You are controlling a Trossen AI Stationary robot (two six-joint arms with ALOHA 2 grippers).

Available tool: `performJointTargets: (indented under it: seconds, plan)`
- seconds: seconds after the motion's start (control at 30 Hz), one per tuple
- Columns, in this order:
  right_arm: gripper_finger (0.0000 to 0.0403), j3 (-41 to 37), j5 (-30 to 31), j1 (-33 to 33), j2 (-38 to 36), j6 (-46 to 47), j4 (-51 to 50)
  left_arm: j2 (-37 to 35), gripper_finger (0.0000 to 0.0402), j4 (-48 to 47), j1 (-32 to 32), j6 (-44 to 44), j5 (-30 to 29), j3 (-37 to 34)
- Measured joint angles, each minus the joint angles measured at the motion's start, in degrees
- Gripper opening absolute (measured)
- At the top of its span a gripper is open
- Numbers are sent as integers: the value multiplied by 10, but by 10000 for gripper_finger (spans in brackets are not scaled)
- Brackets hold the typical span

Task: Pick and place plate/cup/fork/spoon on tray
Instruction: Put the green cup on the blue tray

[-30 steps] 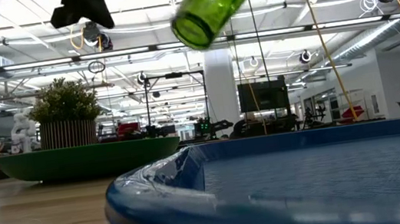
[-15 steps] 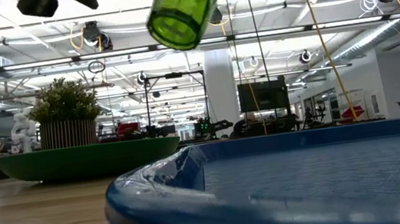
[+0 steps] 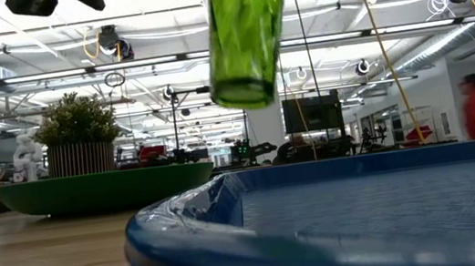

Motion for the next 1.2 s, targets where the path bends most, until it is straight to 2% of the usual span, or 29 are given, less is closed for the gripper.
performJointTargets:
  seconds: [0.27,0.47,0.73,1.03,1.2]
  plan:
    - [0,0,6,0,29,45,-26,0,8,0,-10,4,-28,0]
    - [0,-16,46,0,29,55,-13,0,8,1,-10,23,-30,0]
    - [0,-51,44,1,29,86,-11,0,8,1,-10,57,-30,0]
    - [0,-98,27,1,29,101,69,0,8,1,-10,97,-30,0]
    - [0,-101,30,1,29,121,64,0,8,1,-13,100,-30,0]
